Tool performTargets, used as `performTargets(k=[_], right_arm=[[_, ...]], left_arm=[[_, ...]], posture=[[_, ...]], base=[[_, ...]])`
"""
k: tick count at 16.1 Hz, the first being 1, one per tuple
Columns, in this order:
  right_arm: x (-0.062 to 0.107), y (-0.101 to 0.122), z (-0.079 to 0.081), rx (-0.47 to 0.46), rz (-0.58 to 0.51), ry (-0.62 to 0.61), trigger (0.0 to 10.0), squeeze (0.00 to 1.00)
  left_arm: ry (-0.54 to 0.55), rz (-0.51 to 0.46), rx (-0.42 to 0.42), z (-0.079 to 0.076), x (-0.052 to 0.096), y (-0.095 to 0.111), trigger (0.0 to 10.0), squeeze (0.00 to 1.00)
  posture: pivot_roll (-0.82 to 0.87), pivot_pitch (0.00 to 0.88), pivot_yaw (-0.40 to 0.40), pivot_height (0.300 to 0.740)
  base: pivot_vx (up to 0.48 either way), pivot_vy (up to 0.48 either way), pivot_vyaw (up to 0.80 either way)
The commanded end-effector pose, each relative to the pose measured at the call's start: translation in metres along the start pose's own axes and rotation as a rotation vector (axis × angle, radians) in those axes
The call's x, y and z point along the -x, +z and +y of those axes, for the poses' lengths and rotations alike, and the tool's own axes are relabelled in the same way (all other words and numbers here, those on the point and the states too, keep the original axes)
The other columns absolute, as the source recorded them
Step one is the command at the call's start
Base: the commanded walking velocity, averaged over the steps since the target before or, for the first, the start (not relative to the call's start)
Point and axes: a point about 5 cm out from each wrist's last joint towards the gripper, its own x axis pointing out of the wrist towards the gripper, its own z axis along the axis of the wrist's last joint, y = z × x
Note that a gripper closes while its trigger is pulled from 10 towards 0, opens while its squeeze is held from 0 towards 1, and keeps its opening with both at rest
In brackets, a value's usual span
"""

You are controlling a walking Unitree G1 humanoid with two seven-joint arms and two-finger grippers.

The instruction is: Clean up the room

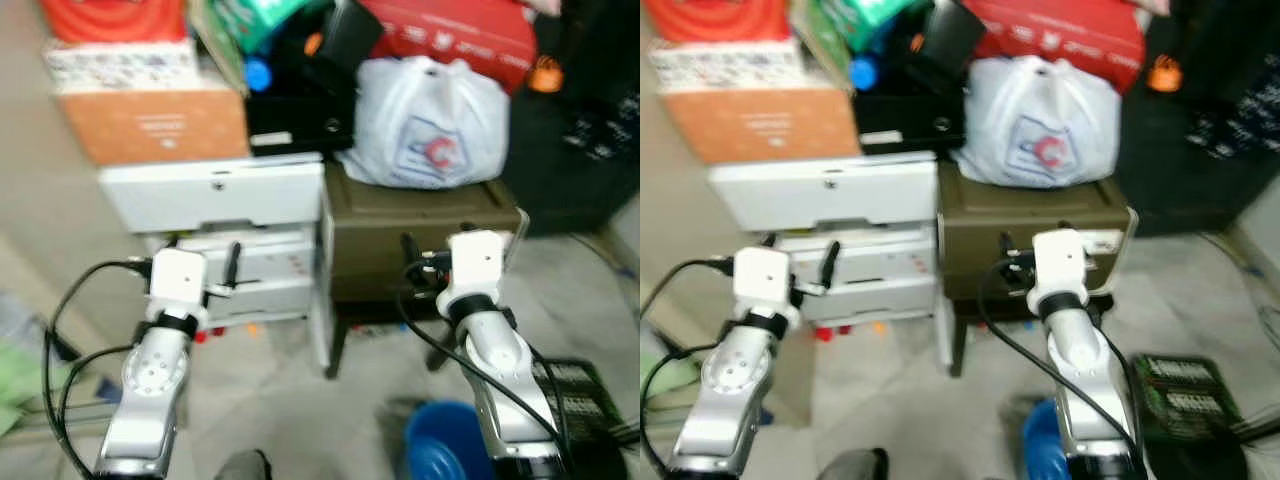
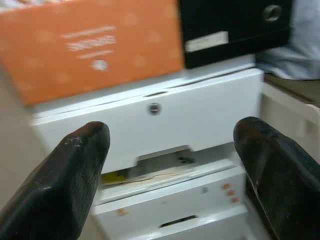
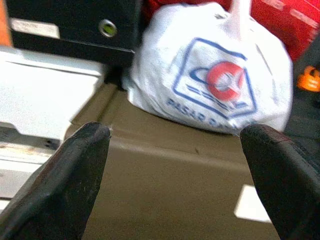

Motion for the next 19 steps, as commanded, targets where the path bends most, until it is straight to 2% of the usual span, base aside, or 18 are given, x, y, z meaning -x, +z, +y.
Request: performTargets(k=[1, 4, 7, 19], right_arm=[[-0.0011, -0.0019, -0.0059, 0.002, 0.008, -0.018, 10.0, 0.00], [-0.0020, -0.0021, -0.0060, -0.012, 0.007, -0.021, 10.0, 0.00], [-0.0014, -0.0029, -0.0059, -0.024, 0.010, -0.030, 10.0, 0.00], [-0.0043, -0.0060, -0.0027, -0.017, 0.015, -0.026, 10.0, 0.00]], left_arm=[[-0.017, -0.004, 0.009, -0.0051, -0.0013, 0.0021, 10.0, 0.00], [-0.033, -0.012, 0.015, -0.0072, -0.0018, 0.0036, 10.0, 0.00], [-0.053, -0.023, 0.020, -0.0092, -0.0006, 0.0049, 10.0, 0.00], [-0.075, -0.038, 0.028, -0.0098, -0.0018, 0.0070, 10.0, 0.00]], posture=[[-0.03, 0.000, -0.044, 0.740], [-0.03, 0.000, -0.044, 0.740], [-0.03, 0.000, -0.044, 0.740], [-0.02, 0.000, -0.051, 0.740]], base=[[0.000, 0.000, 0.80], [0.000, 0.000, 0.73], [0.000, 0.000, 0.00], [0.353, 0.000, 0.00]])
